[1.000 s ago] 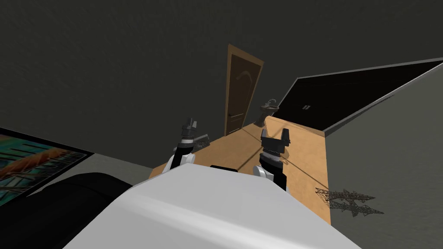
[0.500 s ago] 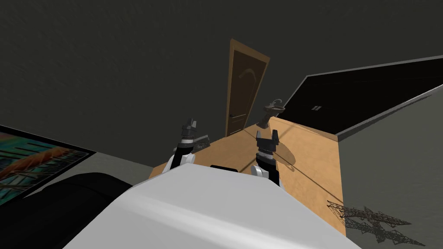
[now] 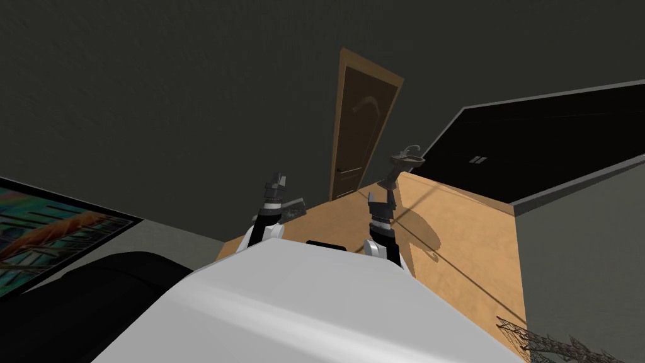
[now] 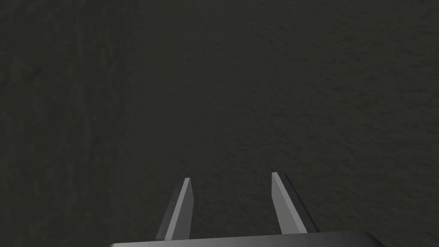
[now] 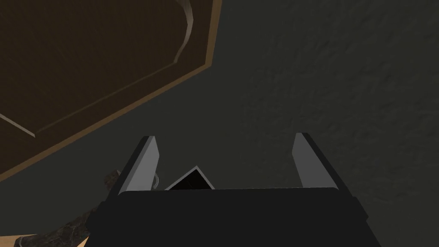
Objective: Pull the door open
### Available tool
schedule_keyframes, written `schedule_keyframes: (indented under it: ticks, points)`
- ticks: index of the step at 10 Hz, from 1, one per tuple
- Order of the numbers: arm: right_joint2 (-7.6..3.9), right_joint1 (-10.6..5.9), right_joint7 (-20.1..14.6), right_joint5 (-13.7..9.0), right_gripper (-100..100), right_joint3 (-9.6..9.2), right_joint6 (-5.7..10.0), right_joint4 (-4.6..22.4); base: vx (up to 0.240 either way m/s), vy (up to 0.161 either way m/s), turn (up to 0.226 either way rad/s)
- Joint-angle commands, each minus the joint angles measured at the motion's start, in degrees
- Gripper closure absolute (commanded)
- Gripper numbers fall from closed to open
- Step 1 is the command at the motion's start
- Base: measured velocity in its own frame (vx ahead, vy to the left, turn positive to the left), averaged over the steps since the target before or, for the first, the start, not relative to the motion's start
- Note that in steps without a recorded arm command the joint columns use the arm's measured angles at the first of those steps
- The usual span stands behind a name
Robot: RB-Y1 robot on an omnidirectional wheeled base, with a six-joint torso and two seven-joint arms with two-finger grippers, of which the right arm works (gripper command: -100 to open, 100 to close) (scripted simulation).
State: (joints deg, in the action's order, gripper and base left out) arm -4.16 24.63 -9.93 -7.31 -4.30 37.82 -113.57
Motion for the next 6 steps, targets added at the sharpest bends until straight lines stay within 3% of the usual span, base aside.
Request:
schedule_keyframes:
  ticks: [1, 6]
  points:
    - [-0.96, -0.94, -0.3, -0.3, -100, 0.01, 0.46, 2.3, 0.089, -0.029, 0.076]
    - [-3.57, -4.14, -0.5, -1.0, -100, -1.13, 1.16, 9.7, 0.106, -0.043, 0.1]
